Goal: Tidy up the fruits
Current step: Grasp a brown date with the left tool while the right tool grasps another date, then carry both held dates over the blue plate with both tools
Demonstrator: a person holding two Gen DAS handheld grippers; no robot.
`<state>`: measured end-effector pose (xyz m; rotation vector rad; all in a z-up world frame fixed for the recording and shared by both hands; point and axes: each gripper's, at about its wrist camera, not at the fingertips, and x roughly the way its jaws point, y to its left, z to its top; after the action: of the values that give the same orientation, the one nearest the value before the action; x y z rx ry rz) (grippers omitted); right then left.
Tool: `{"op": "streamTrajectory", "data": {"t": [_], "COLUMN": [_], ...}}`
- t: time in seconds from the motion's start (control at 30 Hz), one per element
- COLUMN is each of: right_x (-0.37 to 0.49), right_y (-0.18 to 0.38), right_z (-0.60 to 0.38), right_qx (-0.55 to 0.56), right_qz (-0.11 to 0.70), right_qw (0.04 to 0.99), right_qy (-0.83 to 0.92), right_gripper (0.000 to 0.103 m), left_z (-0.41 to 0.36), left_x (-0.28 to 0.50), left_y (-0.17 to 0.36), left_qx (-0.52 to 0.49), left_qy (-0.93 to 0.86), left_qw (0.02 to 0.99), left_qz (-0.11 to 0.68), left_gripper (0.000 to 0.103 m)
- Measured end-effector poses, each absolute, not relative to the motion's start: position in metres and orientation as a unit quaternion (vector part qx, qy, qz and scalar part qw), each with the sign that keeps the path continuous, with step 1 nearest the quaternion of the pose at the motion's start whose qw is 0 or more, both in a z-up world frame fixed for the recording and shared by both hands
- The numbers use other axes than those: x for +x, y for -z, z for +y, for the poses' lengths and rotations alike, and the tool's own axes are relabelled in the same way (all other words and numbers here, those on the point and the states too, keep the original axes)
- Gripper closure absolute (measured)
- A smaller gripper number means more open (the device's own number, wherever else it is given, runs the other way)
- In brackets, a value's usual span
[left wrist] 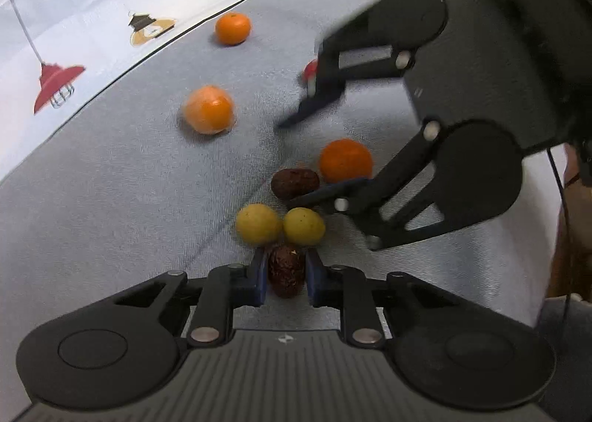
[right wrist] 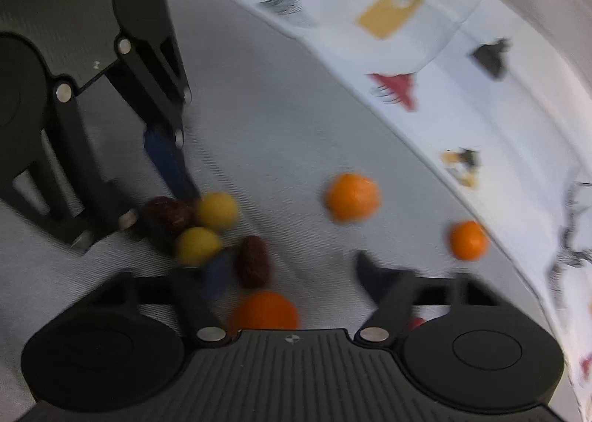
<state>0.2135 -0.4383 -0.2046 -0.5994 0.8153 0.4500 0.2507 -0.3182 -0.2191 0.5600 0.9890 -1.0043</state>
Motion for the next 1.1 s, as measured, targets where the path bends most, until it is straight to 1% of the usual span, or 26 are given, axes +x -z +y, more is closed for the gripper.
{"op": "streamTrajectory", "data": {"t": [0.07, 0.13, 0.23, 0.37, 0.53, 0.67, 0.9, 1.1], "right_x": [0.220, 0.222, 0.211, 0.178, 0.083, 0.006, -0.074, -0.108], "right_y": [0.204, 0.200, 0.189, 0.151, 0.101, 0.075, 0.044, 0.032], "right_z": [-0.438, -0.440, -0.448, -0.478, -0.475, -0.437, -0.350, -0.281], "right_qx": [-0.254, -0.228, -0.210, -0.088, 0.044, 0.121, 0.169, 0.161], "right_qz": [0.409, 0.419, 0.389, 0.327, 0.252, 0.226, 0.219, 0.227], "right_qw": [0.845, 0.848, 0.883, 0.941, 0.962, 0.959, 0.957, 0.960], "right_qy": [-0.232, -0.230, -0.158, -0.014, 0.098, 0.121, 0.087, 0.045], "right_gripper": [0.082, 0.082, 0.082, 0.082, 0.081, 0.081, 0.081, 0.081], "left_z": [-0.313, -0.306, -0.291, -0.259, -0.209, -0.168, -0.112, -0.062], "left_x": [0.252, 0.255, 0.255, 0.244, 0.199, 0.154, 0.088, 0.043], "left_y": [0.219, 0.214, 0.191, 0.146, 0.091, 0.056, 0.026, 0.007], "left_qx": [0.250, 0.239, 0.215, 0.158, 0.101, 0.072, 0.060, 0.041], "left_qy": [0.445, 0.430, 0.406, 0.368, 0.322, 0.298, 0.285, 0.277], "left_qw": [0.737, 0.748, 0.772, 0.806, 0.837, 0.844, 0.854, 0.867], "left_qz": [0.443, 0.446, 0.439, 0.437, 0.432, 0.440, 0.431, 0.413], "left_gripper": [0.081, 0.081, 0.081, 0.080, 0.080, 0.080, 0.080, 0.080]}}
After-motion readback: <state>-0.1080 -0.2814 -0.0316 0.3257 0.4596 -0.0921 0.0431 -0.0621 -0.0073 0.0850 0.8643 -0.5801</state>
